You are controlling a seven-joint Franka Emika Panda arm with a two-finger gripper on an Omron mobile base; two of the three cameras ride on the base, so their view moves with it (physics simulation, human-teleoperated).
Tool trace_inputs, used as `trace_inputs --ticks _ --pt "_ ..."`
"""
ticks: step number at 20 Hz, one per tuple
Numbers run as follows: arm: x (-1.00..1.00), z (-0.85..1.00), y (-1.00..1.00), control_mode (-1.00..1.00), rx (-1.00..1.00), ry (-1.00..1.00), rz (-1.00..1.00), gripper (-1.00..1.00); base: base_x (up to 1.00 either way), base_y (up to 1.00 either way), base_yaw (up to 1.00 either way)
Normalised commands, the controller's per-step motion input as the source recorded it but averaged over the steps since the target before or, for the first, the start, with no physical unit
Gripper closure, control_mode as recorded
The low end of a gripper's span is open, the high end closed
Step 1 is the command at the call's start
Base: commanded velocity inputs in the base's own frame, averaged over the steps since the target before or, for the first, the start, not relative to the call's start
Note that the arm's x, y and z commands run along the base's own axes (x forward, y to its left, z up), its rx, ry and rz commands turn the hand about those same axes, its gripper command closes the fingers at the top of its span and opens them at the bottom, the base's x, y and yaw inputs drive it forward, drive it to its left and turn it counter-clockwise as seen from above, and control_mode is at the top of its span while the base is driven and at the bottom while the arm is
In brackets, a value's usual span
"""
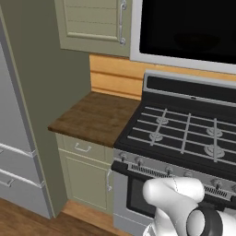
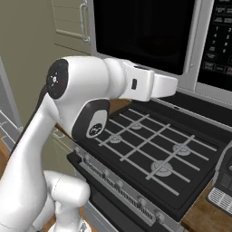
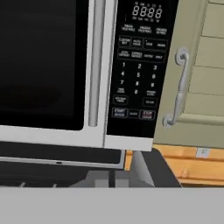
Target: Pick the squash from the sink and place it in the bowl. Then pick the bowl and place it in the microwave. Then close the microwave door and press the start button.
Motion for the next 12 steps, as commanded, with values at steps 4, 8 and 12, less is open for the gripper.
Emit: trace_inputs --ticks 4,8,12 --pt "0.0 -0.02 -0.22 -1.0 -0.12 0.01 -0.02 1.0 0.0 0.0 0.0" --pt "0.01 0.07 -0.21 -1.0 0.03 -0.08 0.0 1.0 0.0 0.0 0.0" --pt "0.15 0.13 -0.27 -1.0 0.24 -0.13 0.05 1.0 0.0 0.0 0.0"
